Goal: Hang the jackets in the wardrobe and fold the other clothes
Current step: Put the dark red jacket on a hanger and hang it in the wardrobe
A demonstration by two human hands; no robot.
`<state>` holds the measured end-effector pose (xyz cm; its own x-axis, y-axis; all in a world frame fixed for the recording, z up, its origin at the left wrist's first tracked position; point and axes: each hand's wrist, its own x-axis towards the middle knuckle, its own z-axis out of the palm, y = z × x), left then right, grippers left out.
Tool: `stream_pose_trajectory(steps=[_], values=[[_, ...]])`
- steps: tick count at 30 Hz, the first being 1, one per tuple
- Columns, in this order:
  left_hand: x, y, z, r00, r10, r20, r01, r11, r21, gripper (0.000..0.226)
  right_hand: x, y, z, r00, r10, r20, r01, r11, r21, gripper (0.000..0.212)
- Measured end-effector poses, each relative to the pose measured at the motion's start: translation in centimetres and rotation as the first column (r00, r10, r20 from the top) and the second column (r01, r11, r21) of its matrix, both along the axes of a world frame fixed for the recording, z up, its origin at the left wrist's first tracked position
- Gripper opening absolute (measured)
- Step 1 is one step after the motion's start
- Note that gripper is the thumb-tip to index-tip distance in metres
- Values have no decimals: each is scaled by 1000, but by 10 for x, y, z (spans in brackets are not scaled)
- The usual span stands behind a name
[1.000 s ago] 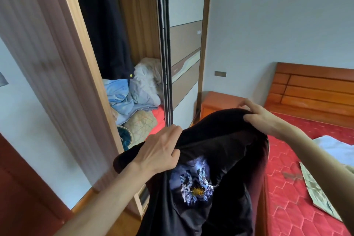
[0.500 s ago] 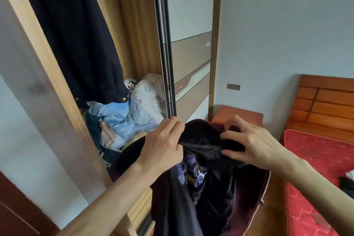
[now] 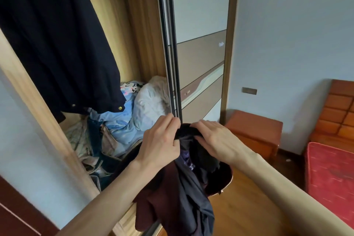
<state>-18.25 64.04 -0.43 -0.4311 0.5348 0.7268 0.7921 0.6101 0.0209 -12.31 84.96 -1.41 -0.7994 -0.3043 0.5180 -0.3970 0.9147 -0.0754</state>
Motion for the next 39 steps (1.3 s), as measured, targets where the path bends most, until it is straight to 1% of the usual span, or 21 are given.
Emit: stream_pose_trajectory(steps=[2, 4, 7, 9, 11, 13, 15, 17, 19, 21, 24, 27, 30, 32, 34, 36, 37, 39], values=[[-18, -2, -3, 998, 49, 29, -49, 999, 14, 39, -23, -4, 2, 1000, -12, -14, 12, 1000, -20, 29], [-35, -4, -7, 992, 118, 54, -120, 993, 24, 45, -46, -6, 9, 999, -37, -14, 36, 997, -71, 30], [-54, -7, -21, 944, 316, 92, -314, 949, -36, 61, -78, -3, 21, 998, -48, -44, 41, 988, -146, 29], [-62, -6, -34, 881, 437, 183, -435, 899, -54, 77, -98, -1, 29, 997, -36, -63, 30, 994, -101, 30], [-71, -3, -42, 817, 512, 266, -513, 855, -72, 91, -116, 1, 33, 995, -28, -95, 29, 999, 17, 29], [-81, 0, -43, 779, 560, 281, -559, 824, -93, 97, -134, 7, 33, 995, -22, -101, 34, 993, 115, 27], [-92, -1, -39, 773, 571, 277, -563, 818, -116, 88, -148, 15, 35, 997, -10, -82, 23, 987, 161, 28], [-104, -3, -32, 775, 549, 313, -539, 833, -127, 65, -157, 25, 38, 998, 4, -61, 9, 978, 208, 27], [-119, -4, -25, 771, 526, 358, -531, 842, -92, 41, -165, 35, 40, 997, 24, -70, -6, 969, 247, 24], [-133, -1, -17, 816, 478, 325, -502, 865, -13, 29, -173, 42, 42, 998, 20, -65, -2, 962, 273, 24], [-152, 11, -2, 882, 401, 247, -437, 893, 107, 26, -188, 54, 39, 1000, -29, 8, 26, 967, 252, 28], [-168, 24, 20, 925, 347, 155, -374, 903, 210, 28, -203, 63, 25, 991, -108, 85, 94, 983, 155, 27], [-183, 36, 39, 945, 326, 15, -320, 917, 237, 25, -225, 70, 0, 955, -204, 215, 199, 979, 47, 29], [-192, 40, 44, 945, 325, -37, -312, 929, 197, 26, -240, 74, -20, 930, -218, 297, 223, 975, 18, 25], [-202, 39, 44, 935, 350, -50, -339, 928, 153, 29, -258, 79, -33, 925, -219, 310, 244, 969, -43, 19], [-211, 36, 44, 912, 406, -50, -395, 906, 152, 29, -280, 84, -38, 923, -225, 311, 269, 957, -106, 19], [-214, 35, 44, 898, 439, -44, -427, 890, 163, 29, -291, 85, -41, 917, -236, 321, 281, 954, -104, 22], [-220, 33, 48, 867, 498, -29, -484, 853, 195, 33, -310, 83, -47, 894, -266, 360, 290, 957, -12, 30]])
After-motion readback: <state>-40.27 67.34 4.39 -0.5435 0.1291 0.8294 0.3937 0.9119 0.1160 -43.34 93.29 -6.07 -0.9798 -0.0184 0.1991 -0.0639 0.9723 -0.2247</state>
